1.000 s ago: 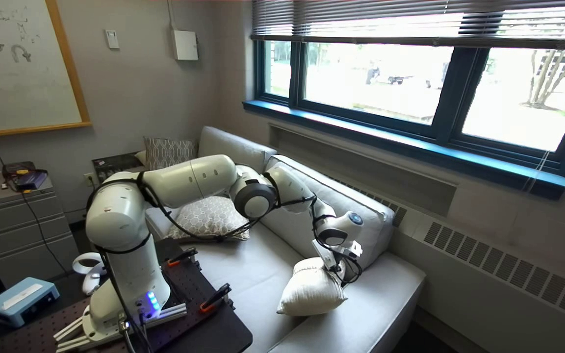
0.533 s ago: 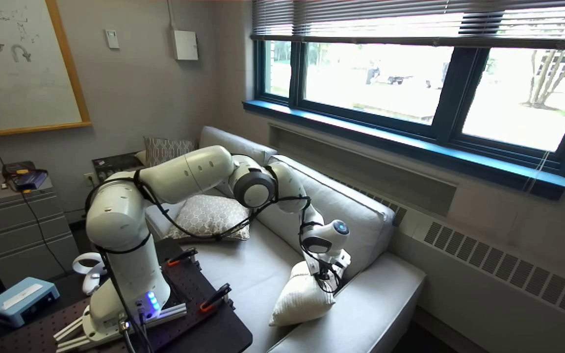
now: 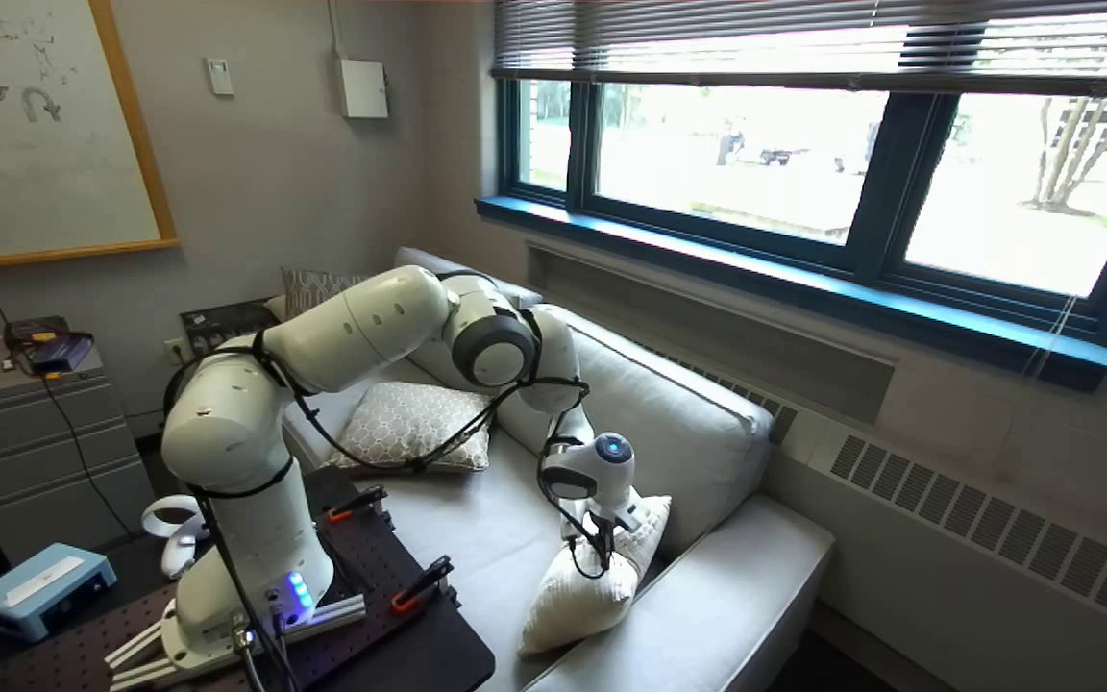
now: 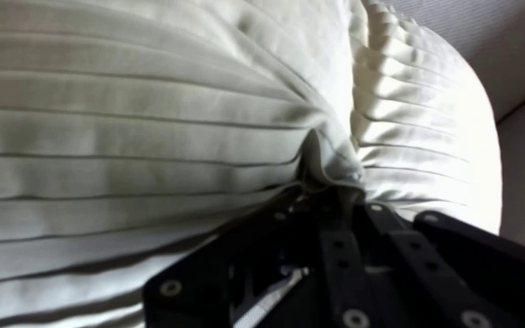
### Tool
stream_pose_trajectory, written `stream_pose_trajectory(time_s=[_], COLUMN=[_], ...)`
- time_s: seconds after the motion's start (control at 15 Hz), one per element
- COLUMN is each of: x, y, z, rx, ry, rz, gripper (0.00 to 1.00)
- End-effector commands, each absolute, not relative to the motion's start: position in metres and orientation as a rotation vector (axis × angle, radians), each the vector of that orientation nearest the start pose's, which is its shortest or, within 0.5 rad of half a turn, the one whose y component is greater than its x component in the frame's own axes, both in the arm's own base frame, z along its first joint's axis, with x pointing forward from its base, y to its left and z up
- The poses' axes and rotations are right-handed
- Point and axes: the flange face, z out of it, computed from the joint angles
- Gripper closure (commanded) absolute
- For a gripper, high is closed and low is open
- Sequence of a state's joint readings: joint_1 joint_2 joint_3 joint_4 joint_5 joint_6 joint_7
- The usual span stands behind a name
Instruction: Put the two pillows on the right end of the chair
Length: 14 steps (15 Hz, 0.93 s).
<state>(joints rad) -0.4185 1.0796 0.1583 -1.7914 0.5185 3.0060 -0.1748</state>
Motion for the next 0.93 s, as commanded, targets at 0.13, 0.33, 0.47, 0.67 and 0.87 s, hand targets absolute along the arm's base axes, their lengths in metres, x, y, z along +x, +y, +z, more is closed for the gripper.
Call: stream_pose_trajectory(time_s=[0.13, 0.33, 0.47, 0.67, 0.87], x=[0.480, 0.447, 0.444, 0.431, 0.430], y=[-0.152, -0.136, -0.136, -0.136, -0.146], z=[0.000, 0.014, 0.020, 0.021, 0.023], rx=[-2.619, -2.533, -2.493, -2.466, -2.459], ry=[1.346, 1.471, 1.496, 1.506, 1.515], rz=[-0.303, -0.331, -0.316, -0.283, -0.261], gripper=[0.95, 0.95, 0.95, 0.96, 0.96])
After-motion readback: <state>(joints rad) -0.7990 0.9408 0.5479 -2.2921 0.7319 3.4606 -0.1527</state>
